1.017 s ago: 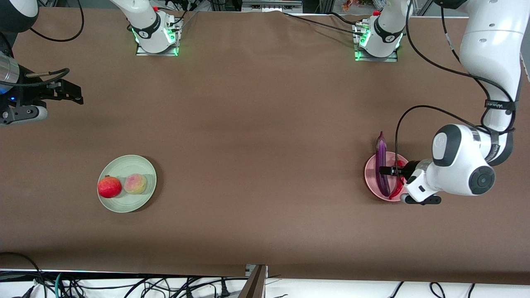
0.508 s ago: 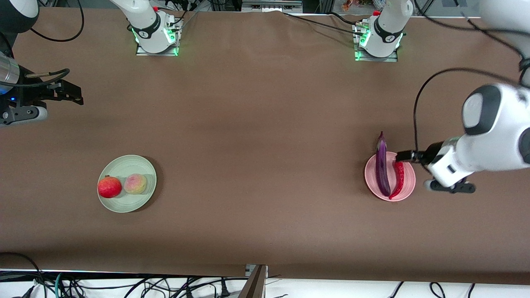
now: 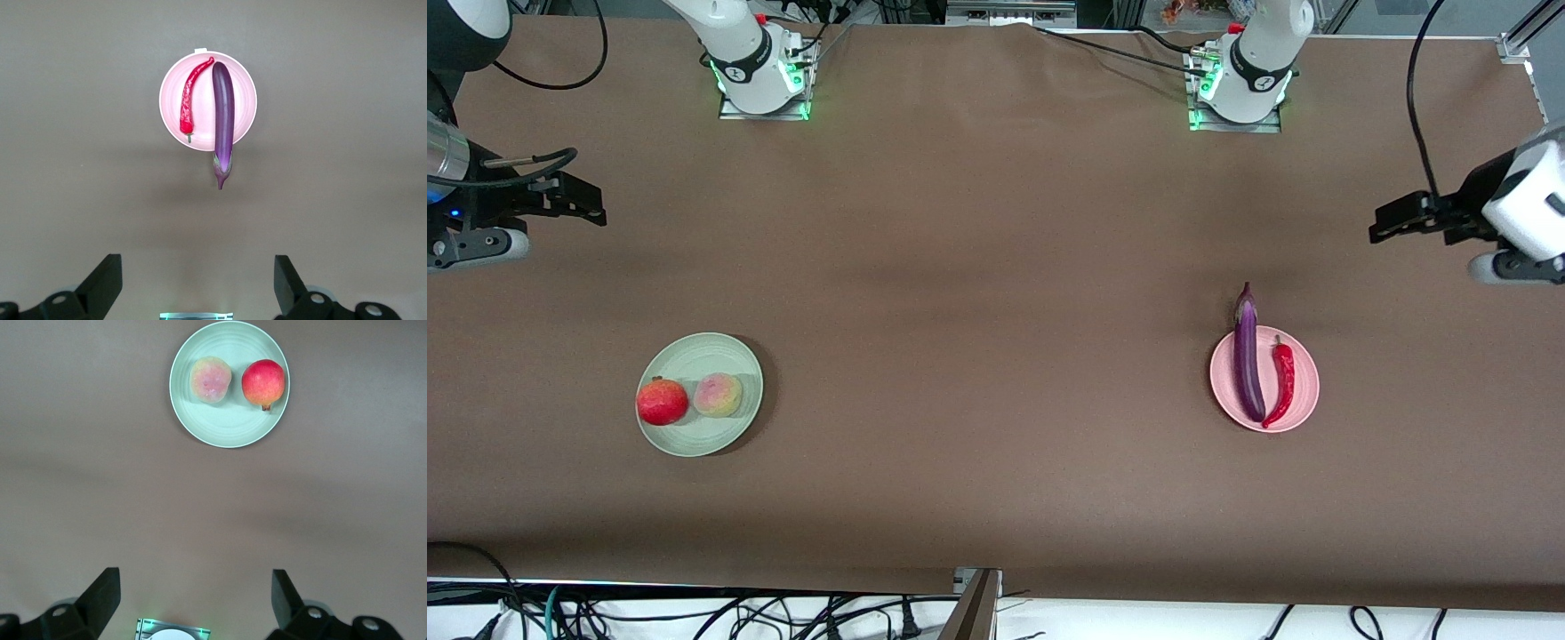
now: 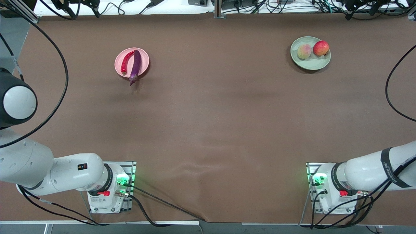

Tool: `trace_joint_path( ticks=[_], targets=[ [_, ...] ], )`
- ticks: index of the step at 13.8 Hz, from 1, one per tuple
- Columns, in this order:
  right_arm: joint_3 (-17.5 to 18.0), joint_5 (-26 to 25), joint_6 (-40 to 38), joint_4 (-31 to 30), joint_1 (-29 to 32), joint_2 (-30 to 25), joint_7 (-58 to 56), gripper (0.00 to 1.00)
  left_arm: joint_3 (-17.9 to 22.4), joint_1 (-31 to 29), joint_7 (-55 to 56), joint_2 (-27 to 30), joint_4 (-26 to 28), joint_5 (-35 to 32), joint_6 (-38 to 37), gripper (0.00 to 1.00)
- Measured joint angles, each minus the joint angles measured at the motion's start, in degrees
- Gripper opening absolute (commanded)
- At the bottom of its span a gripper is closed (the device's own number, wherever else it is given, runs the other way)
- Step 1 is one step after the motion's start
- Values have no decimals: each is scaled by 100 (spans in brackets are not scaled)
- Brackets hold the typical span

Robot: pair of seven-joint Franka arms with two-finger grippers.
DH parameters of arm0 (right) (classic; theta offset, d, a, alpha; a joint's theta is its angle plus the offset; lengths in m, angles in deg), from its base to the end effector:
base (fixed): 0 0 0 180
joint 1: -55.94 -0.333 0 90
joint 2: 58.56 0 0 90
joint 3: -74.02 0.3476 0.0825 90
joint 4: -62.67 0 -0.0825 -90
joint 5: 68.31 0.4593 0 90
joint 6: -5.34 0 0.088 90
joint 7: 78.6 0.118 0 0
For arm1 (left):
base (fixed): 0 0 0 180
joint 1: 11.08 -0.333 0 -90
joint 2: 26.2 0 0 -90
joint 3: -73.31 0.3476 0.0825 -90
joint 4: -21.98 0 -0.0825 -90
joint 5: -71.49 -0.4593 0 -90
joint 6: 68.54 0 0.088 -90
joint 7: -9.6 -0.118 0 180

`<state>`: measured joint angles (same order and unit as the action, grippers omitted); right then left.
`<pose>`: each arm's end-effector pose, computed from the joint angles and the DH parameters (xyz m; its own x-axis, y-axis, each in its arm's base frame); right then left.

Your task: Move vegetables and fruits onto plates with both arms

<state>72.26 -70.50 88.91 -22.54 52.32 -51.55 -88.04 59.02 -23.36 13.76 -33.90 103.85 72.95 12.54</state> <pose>0.6555 0.0176 0.6028 0.9693 0.1909 -0.1551 0.1958 -0.9805 0.0167 0.6553 -0.0152 0.6253 0.9886 0.0312 -0.1472 0.0387 -0.9981 0.0480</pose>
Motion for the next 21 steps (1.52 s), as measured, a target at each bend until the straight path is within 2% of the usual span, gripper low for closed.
trace_joint_path(
  ticks=[9, 10, 14, 17, 21],
  targets=[
    [0, 0, 38, 6, 1, -7, 0, 100, -54, -63, 7, 41, 83, 39, 49, 100],
    [0, 0, 39, 7, 0, -7, 0, 100, -2, 49, 7, 52, 83, 39, 63, 100],
    [0, 0, 40, 9, 1, -7, 0, 100, 846, 894, 12, 286, 294, 39, 100, 100],
    [0, 0, 41, 10, 1, -7, 0, 100, 955, 950, 12, 595, 643, 40, 187, 100],
    [0, 0, 50, 28, 1, -9, 1, 100, 960, 951, 12, 665, 712, 41, 189, 100]
  ],
)
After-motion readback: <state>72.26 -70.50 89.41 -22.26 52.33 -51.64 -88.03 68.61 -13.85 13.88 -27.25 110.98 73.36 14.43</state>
